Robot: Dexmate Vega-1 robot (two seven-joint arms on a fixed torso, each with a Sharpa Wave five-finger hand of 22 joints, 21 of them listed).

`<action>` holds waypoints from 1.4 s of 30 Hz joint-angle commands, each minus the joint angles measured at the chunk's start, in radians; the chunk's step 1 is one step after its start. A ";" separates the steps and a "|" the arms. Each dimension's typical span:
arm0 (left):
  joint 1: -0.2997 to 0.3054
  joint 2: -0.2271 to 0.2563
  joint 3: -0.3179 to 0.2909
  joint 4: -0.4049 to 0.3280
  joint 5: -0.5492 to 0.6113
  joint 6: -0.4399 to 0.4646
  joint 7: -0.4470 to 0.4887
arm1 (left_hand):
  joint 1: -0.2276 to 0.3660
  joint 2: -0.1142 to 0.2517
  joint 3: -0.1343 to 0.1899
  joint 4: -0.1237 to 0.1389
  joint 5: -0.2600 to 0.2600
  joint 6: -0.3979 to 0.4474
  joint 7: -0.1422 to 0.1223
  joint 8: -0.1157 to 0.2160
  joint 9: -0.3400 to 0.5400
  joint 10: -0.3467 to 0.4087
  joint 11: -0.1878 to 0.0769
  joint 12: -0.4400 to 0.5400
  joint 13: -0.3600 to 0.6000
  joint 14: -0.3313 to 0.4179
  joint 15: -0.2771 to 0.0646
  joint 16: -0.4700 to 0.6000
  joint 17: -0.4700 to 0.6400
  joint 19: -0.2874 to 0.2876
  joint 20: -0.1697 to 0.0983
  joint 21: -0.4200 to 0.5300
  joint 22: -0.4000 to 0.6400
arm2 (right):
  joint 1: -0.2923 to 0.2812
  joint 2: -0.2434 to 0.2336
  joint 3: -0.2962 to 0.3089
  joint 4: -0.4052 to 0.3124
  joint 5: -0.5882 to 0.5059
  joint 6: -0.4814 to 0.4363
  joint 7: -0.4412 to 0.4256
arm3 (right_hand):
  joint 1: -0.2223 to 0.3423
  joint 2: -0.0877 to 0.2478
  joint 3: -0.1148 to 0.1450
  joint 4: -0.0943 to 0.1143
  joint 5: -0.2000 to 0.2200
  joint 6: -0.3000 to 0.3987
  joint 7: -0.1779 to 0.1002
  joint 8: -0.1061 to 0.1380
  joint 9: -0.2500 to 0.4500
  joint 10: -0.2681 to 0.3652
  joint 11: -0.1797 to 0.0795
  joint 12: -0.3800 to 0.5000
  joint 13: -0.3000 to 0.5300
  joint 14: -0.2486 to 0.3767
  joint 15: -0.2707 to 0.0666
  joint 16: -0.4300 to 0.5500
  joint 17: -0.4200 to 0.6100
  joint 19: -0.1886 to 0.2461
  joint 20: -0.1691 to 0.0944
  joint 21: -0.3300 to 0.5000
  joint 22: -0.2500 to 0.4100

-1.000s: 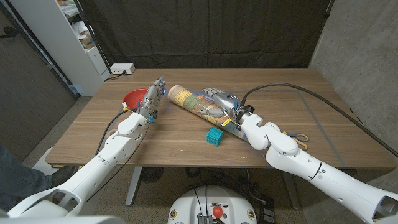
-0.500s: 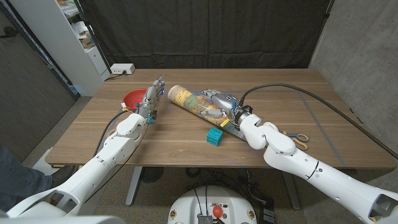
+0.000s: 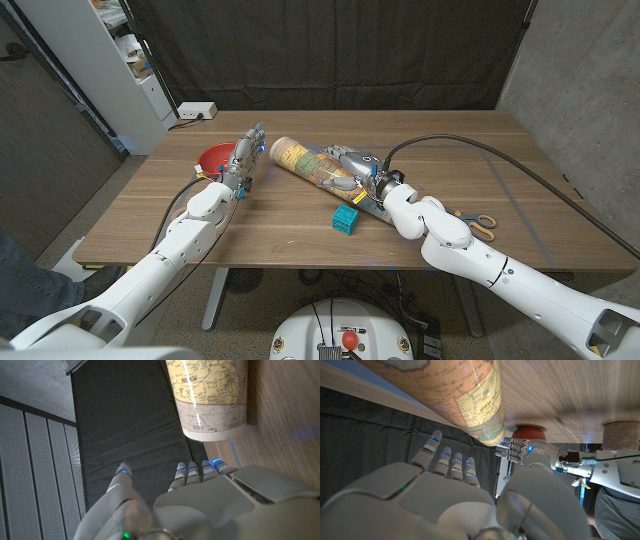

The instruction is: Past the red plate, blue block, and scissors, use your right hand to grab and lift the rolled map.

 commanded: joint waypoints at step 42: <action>-0.017 0.000 0.006 0.009 0.003 0.018 0.001 | 0.005 0.014 -0.002 -0.008 -0.003 0.005 0.005 -0.002 0.006 0.002 0.005 -0.001 0.005 0.003 0.004 -0.001 0.005 -0.005 0.009 -0.001 0.002 | 0.033 0.026 -0.029 0.085 0.074 0.018 -0.049 | 0.052 0.005 0.006 0.000 0.040 -0.016 -0.001 0.005 0.004 0.015 0.017 0.010 0.006 0.054 -0.016 0.014 0.004 0.108 0.029 0.025 0.003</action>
